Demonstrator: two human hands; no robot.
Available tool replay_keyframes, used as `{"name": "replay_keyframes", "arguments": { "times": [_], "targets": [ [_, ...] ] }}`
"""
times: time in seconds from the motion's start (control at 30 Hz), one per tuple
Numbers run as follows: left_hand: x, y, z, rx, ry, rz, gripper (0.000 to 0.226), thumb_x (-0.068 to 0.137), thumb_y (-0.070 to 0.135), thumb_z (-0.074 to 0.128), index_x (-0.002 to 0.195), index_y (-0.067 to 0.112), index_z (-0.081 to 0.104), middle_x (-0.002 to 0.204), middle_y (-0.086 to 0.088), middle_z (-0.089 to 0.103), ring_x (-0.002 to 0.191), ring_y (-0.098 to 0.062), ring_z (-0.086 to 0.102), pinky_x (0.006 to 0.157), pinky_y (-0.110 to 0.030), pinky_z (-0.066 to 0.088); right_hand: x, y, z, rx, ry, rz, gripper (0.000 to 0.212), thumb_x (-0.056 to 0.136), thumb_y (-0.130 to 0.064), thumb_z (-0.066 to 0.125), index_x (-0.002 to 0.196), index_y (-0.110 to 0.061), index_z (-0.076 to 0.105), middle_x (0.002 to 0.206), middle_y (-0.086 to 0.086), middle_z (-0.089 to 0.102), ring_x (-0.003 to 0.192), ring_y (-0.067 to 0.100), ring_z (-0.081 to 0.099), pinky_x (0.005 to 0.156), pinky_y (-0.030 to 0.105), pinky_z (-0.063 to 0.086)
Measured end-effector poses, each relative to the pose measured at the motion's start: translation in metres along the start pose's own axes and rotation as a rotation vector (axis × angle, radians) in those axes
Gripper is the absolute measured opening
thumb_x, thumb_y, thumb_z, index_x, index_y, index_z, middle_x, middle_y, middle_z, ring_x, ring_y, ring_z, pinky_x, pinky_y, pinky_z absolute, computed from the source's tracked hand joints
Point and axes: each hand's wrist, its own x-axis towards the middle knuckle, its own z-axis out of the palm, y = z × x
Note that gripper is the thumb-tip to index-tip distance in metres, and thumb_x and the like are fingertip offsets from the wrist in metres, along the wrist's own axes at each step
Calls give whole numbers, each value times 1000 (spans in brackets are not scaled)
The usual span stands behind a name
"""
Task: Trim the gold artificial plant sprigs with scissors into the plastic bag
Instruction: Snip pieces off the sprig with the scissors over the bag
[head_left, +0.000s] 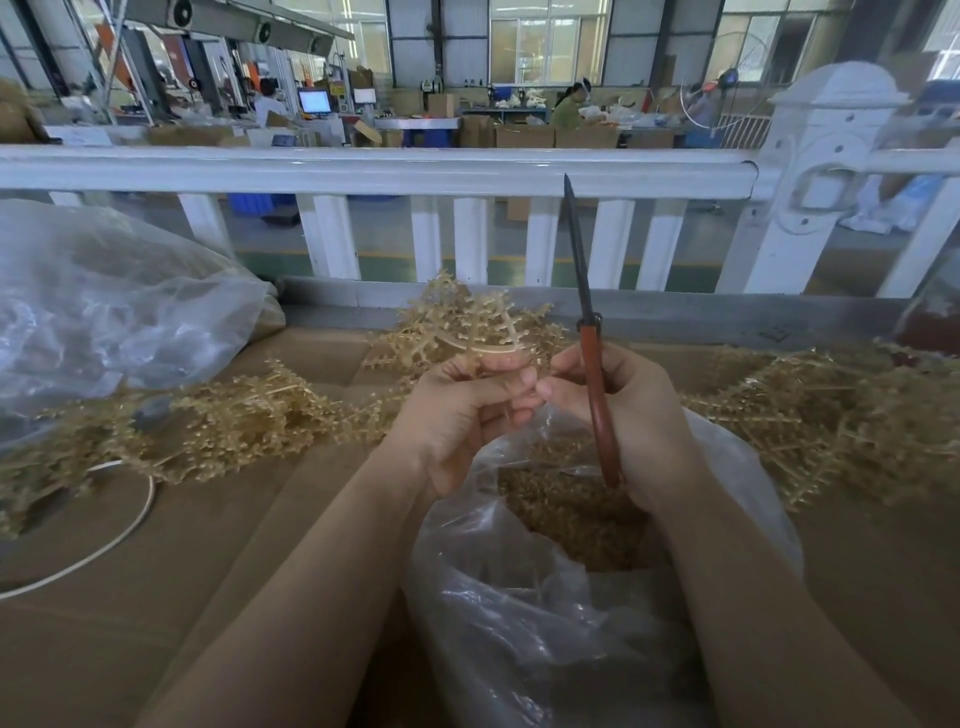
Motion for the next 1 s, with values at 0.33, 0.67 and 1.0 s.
{"name": "replay_keyframes", "arguments": {
  "times": [0.33, 0.67, 1.0],
  "targets": [
    [-1, 0, 1, 98, -26, 1, 19, 70, 17, 77, 86, 7, 74, 77, -6, 75, 71, -12, 72, 62, -20, 55, 3, 3, -4, -13, 9, -57, 22, 76, -4, 85, 88, -15, 70, 75, -9, 68, 75, 10, 65, 77, 25, 57],
    [5, -3, -1, -11, 93, 123, 20, 73, 19, 74, 87, 5, 72, 79, -12, 73, 74, -16, 71, 69, -24, 57, 4, 7, 3, -288, 100, -59, 41, 60, -67, 82, 86, -38, 70, 82, -19, 72, 76, -1, 68, 68, 22, 51],
    [6, 4, -9, -170, 171, 253, 12, 74, 8, 75, 86, 9, 74, 83, -8, 76, 77, -13, 73, 68, -21, 57, 0, 12, 3, -758, -1, -33, 74, 56, -99, 49, 101, -40, 55, 90, -23, 63, 84, -5, 56, 68, 23, 41]
  ]
}}
